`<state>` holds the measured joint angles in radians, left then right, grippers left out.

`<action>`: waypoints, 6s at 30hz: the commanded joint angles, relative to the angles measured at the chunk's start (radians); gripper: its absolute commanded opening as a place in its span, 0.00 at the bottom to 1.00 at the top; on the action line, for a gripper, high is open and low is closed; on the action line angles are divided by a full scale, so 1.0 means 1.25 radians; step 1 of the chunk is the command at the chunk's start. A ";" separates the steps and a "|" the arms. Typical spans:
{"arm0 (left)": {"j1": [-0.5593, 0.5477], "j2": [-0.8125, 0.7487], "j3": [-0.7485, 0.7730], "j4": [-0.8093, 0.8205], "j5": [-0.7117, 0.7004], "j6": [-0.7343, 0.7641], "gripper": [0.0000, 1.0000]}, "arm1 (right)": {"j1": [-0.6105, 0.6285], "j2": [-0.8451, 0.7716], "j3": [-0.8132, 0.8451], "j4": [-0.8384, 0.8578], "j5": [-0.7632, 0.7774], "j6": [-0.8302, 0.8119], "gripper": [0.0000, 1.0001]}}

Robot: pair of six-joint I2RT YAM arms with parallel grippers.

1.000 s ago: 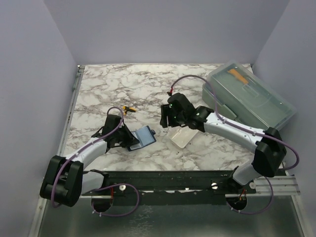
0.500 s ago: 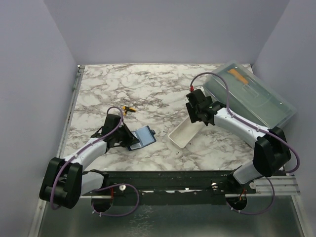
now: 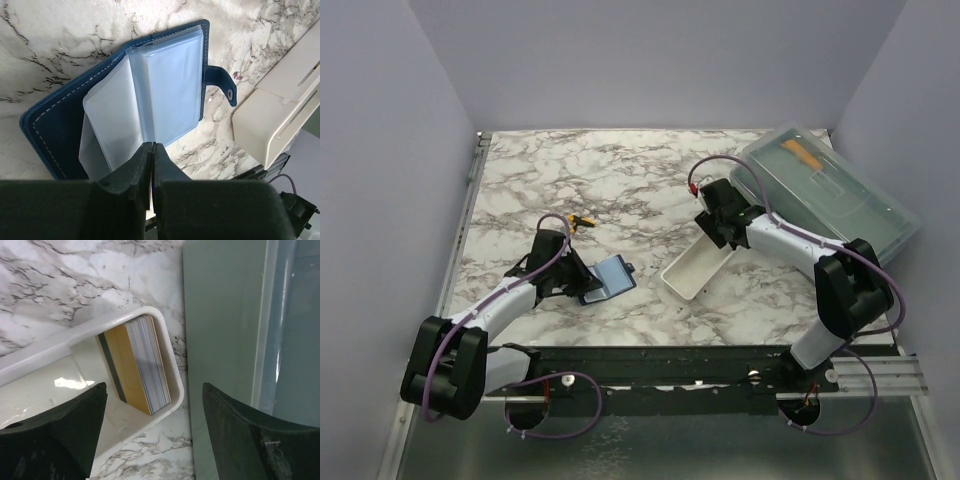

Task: Put the credit cards into the card holder
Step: Pick up the credit card from the storage box, then insert the credit card into the card holder.

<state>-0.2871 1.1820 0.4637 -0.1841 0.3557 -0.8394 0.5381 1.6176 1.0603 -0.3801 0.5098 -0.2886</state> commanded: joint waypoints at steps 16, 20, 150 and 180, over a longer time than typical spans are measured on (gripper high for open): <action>0.004 -0.003 0.017 -0.006 0.015 0.016 0.09 | -0.040 0.116 0.013 0.096 0.042 -0.086 0.70; 0.004 -0.004 0.016 -0.006 0.015 0.016 0.09 | -0.044 0.113 0.023 0.084 0.054 -0.083 0.66; 0.060 -0.115 -0.111 0.182 0.119 -0.094 0.24 | 0.129 0.156 0.038 0.454 -0.985 0.697 0.00; 0.122 -0.192 -0.212 0.395 0.228 -0.186 0.34 | 0.129 0.327 -0.021 0.844 -1.197 1.004 0.00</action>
<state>-0.1387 0.9516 0.2104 0.2687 0.6109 -1.0767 0.7002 1.9869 1.0439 0.5854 -0.9333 0.9100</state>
